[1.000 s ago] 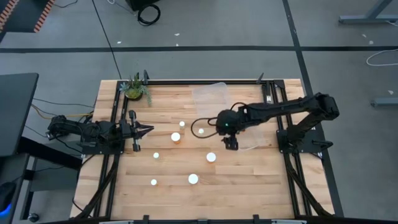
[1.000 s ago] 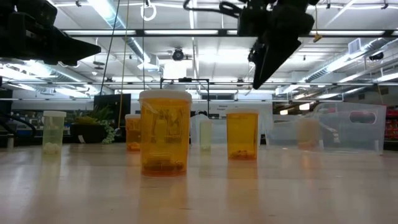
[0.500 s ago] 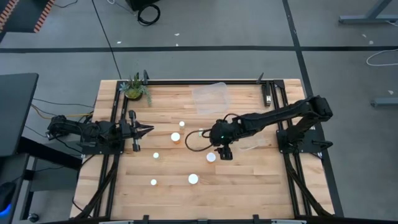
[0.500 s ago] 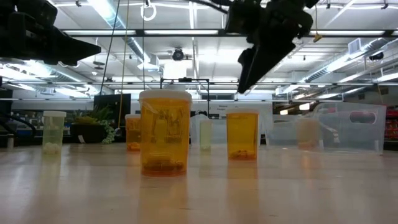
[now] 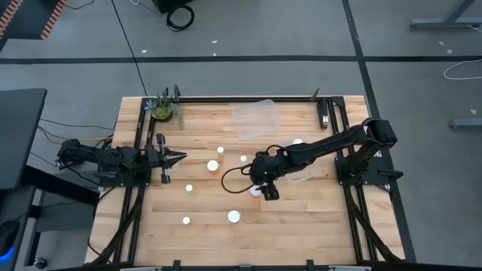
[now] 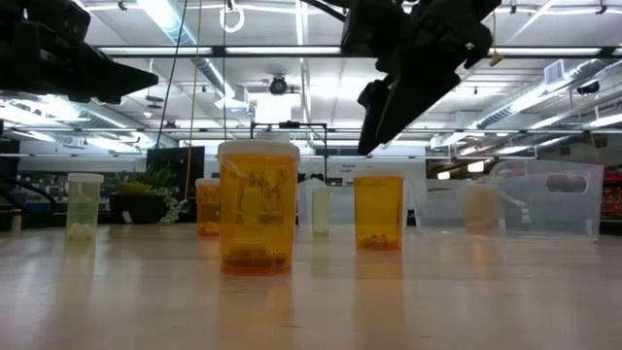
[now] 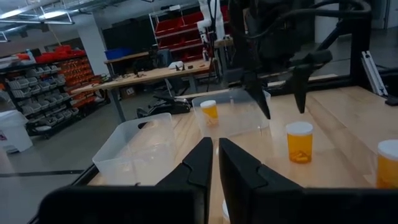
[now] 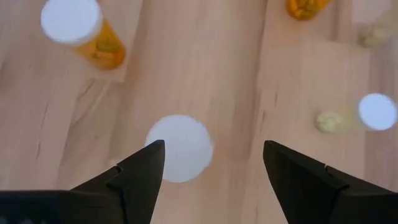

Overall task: Pick and place medicine bottles into bin by pill shape (circle, oval)
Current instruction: Put the middle right big orange pill bottle into the bottom transparent bin

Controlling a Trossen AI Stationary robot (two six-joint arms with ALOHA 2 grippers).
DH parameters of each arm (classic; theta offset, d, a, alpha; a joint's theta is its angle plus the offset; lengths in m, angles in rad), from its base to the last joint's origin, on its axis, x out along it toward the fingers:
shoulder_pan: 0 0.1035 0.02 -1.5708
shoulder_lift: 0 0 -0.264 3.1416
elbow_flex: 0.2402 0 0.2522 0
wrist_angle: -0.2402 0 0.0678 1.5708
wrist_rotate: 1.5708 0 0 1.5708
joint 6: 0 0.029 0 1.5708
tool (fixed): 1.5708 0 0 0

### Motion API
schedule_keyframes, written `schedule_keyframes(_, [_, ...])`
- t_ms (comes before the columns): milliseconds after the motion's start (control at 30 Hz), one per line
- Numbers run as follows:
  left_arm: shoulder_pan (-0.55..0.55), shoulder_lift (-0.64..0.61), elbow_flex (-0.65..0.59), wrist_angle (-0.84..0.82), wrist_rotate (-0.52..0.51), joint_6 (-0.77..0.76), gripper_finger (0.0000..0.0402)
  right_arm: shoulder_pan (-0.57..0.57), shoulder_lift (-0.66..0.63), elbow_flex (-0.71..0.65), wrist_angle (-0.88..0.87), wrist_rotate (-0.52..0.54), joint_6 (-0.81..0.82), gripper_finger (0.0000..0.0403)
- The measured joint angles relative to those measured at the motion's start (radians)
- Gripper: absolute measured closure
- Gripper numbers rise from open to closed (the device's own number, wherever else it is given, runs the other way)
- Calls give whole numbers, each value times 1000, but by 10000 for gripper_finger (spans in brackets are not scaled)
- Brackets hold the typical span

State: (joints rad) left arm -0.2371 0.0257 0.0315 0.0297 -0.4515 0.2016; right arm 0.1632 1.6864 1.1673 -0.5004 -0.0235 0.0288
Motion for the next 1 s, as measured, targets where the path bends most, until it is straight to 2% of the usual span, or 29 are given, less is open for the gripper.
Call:
schedule_keyframes(100, [0, 0, 0, 3, 0, 0, 361, 11, 16, 40, -6, 0, 6, 123])
schedule_keyframes(300, [0, 0, 0, 0, 0, 0, 366, 28, 99, 169, -156, 16, -2, 123])
schedule_keyframes(500, [0, 0, 0, 3, 0, 0, 371, 32, 153, 256, -215, 23, -33, 123])
schedule_keyframes(767, [0, 0, -1, 2, 0, 0, 361, 35, 154, 269, -204, 37, -28, 123])
schedule_keyframes(1000, [0, 0, -1, 3, 0, 0, 368, 55, 154, 270, -172, 42, -7, 123])
